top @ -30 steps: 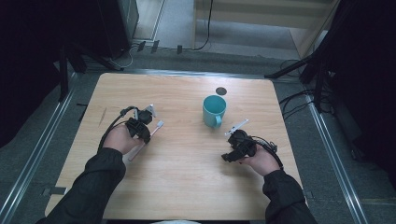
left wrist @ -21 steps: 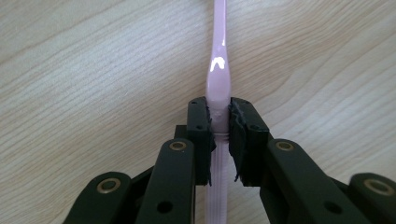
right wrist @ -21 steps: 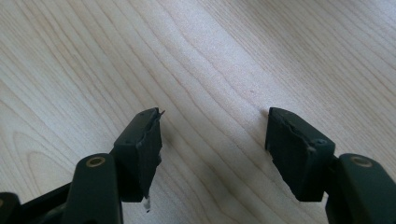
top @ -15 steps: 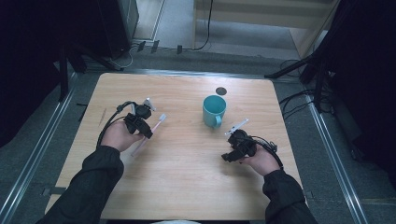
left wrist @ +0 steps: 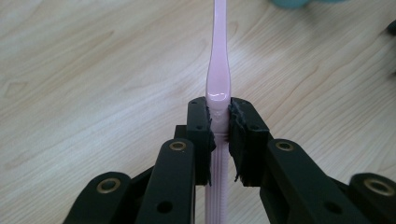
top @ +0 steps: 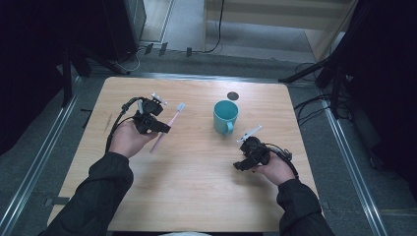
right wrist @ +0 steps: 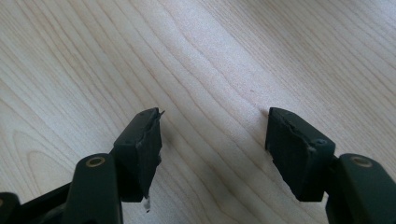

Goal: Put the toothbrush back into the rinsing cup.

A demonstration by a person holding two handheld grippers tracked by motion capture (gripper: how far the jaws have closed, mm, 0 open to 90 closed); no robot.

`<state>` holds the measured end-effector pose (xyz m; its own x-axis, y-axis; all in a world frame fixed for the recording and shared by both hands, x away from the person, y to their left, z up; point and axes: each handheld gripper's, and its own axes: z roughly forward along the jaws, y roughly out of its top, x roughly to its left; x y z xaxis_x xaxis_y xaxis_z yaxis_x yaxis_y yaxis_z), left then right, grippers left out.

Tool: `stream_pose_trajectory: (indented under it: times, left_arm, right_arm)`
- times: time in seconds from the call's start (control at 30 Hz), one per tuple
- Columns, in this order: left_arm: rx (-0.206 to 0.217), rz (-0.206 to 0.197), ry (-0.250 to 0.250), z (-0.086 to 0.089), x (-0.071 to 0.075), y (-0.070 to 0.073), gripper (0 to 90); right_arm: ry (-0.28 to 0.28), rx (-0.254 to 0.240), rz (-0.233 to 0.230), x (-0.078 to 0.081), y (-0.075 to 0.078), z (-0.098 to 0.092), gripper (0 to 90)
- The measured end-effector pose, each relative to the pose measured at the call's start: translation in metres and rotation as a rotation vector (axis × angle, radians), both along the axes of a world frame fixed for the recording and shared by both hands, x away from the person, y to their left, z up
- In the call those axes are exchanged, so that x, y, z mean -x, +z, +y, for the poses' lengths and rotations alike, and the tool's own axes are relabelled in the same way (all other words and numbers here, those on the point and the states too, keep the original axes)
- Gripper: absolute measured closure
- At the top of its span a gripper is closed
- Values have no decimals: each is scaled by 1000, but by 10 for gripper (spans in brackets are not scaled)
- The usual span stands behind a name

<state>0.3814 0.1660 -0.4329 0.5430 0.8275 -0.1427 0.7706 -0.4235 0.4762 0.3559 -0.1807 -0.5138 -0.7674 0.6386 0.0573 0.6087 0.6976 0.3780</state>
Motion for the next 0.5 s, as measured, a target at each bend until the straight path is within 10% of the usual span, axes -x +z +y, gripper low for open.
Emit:
stream_pose_trajectory:
  times: [0.5]
  left_arm:
    - [197,-171,16,4,10,25,787]
  right_arm:
    - [3,1,-24,3,4,0,362]
